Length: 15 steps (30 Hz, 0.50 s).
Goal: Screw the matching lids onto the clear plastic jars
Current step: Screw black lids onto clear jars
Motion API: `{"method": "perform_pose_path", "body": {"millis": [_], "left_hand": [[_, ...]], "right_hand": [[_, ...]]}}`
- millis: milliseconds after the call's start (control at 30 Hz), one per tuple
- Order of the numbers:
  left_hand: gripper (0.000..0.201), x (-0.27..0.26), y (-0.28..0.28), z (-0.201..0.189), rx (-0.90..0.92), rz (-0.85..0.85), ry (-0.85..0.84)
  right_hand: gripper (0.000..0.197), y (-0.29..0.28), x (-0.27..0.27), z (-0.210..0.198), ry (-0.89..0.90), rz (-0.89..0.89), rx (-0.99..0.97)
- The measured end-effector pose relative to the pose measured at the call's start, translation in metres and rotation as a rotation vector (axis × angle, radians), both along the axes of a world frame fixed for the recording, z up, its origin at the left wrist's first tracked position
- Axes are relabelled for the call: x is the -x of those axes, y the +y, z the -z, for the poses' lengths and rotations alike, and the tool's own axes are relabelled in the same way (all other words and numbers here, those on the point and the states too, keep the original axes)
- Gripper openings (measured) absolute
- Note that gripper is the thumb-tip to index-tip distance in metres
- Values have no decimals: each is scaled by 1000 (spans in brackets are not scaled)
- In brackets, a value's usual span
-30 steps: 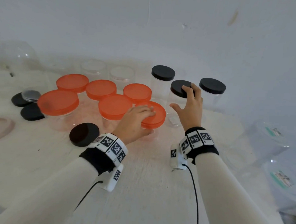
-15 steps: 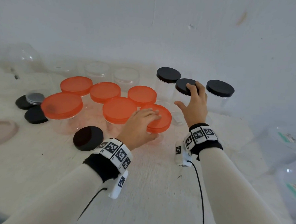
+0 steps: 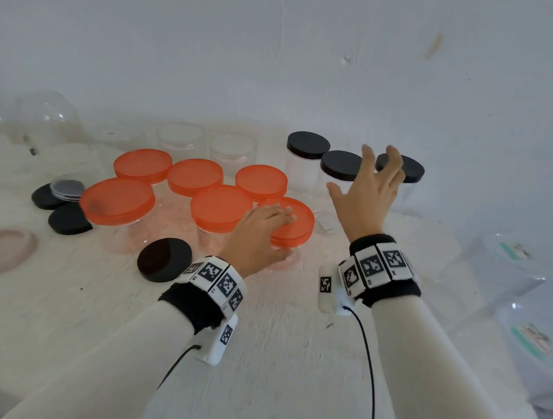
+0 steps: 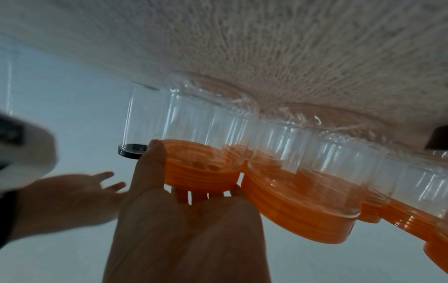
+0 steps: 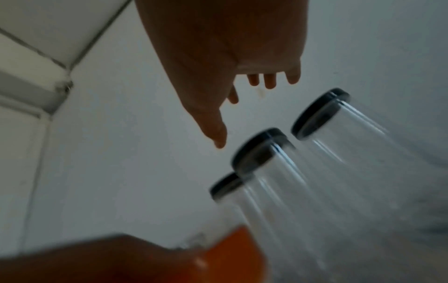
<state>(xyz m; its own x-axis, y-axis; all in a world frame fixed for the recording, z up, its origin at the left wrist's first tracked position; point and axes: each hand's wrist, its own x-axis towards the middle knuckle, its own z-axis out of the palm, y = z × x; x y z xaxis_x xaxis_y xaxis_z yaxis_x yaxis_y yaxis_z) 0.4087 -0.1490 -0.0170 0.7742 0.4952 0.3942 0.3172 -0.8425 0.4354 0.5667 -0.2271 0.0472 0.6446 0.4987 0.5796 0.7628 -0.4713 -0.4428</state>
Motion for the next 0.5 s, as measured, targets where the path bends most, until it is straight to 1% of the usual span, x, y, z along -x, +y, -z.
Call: {"method": "perform_pose_path", "body": {"millis": [67, 133, 233, 333, 500], "left_hand": [[56, 1, 0, 0, -10, 8, 0], [56, 1, 0, -1, 4, 13, 16], [56, 2, -2, -4, 47, 13, 34], [55, 1, -5, -6, 66, 4, 11], [55, 1, -5, -6, 67, 19, -1]], "right_hand": [[66, -17, 19, -11, 36, -34, -143], [60, -38, 42, -21, 33, -80, -203], [54, -79, 70, -34, 4, -153, -163], [45, -124, 86, -43, -4, -186, -130], [38, -185, 81, -44, -60, -129, -100]]}}
